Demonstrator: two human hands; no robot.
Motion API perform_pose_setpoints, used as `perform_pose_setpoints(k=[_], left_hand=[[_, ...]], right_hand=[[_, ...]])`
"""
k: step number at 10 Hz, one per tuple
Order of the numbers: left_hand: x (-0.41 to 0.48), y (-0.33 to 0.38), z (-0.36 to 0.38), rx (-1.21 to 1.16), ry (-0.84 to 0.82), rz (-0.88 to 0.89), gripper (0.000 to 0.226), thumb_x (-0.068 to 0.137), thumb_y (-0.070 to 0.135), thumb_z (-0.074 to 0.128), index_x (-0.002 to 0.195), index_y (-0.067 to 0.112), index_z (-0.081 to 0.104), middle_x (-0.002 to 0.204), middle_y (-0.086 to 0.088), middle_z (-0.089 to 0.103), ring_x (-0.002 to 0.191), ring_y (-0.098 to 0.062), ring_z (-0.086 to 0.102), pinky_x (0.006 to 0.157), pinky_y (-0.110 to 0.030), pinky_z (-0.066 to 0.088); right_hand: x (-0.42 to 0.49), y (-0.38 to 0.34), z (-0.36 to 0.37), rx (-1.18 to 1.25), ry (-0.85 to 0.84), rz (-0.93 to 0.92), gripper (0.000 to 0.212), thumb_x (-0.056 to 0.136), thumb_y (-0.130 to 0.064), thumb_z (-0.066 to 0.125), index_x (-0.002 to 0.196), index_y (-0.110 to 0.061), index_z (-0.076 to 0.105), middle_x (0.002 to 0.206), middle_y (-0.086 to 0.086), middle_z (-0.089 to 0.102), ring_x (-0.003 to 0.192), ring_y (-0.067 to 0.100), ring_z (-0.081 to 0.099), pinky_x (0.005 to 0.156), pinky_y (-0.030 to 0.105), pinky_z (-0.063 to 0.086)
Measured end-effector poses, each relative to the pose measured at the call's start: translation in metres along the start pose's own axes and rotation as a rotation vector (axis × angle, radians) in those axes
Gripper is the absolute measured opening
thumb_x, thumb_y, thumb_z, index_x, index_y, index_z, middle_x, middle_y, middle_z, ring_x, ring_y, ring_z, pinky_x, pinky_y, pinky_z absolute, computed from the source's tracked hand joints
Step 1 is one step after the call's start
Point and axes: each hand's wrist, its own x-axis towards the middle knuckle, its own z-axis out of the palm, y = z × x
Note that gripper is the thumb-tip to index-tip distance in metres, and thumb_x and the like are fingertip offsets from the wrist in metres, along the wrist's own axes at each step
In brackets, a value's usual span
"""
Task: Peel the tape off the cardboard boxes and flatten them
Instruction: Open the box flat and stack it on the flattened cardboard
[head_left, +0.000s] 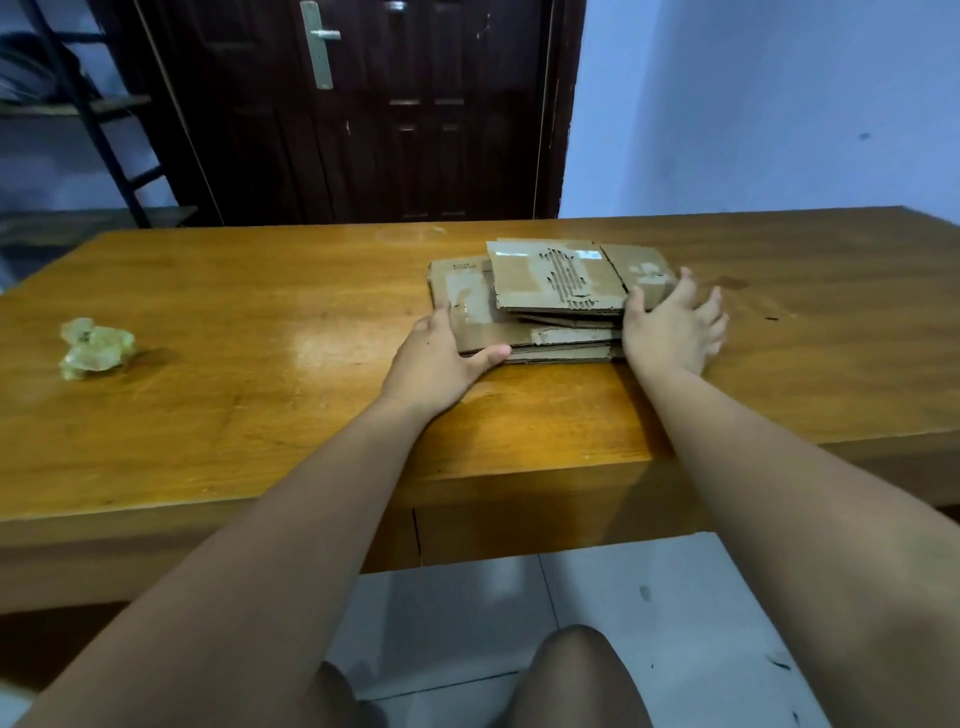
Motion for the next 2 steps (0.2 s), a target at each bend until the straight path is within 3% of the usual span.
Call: perform_pose_setpoints(k=[2], left_hand=[[-0.004,0.001,-0.001,-0.043,0.088,0.026,0.088,0.085,0.066,0.047,0.152,0.016,0.018,0.155,-0.009,0.027,0.141,-0.027,0.027,0.114,-0.046,0.028]], right_hand=[[-0.015,-0.007,-0.005,0.005,0.185,-0.168,0.049,0.098,-0.045,0.041,0.142,-0.024,0.039,0.157,0.014,0.02,0.145,0.033,0.014,0.114,0.05,0.01]])
